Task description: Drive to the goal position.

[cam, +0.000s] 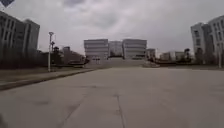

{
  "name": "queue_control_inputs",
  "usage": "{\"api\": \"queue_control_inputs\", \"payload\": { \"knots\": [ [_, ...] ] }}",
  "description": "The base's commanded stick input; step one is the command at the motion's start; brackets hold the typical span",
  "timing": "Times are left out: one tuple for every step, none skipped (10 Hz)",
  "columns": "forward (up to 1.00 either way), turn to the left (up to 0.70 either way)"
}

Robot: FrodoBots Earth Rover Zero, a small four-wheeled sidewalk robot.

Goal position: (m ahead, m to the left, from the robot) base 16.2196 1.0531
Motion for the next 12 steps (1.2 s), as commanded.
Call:
{"api": "queue_control_inputs", "payload": {
  "knots": [
    [0.70, -0.01],
    [0.70, -0.01],
    [0.70, -0.01],
    [0.70, -0.01],
    [0.70, -0.01],
    [0.70, -0.01],
    [0.70, -0.01],
    [0.70, -0.01],
    [0.70, -0.01],
    [0.70, -0.01],
    [0.70, -0.01],
    [0.70, -0.01]
  ]
}}
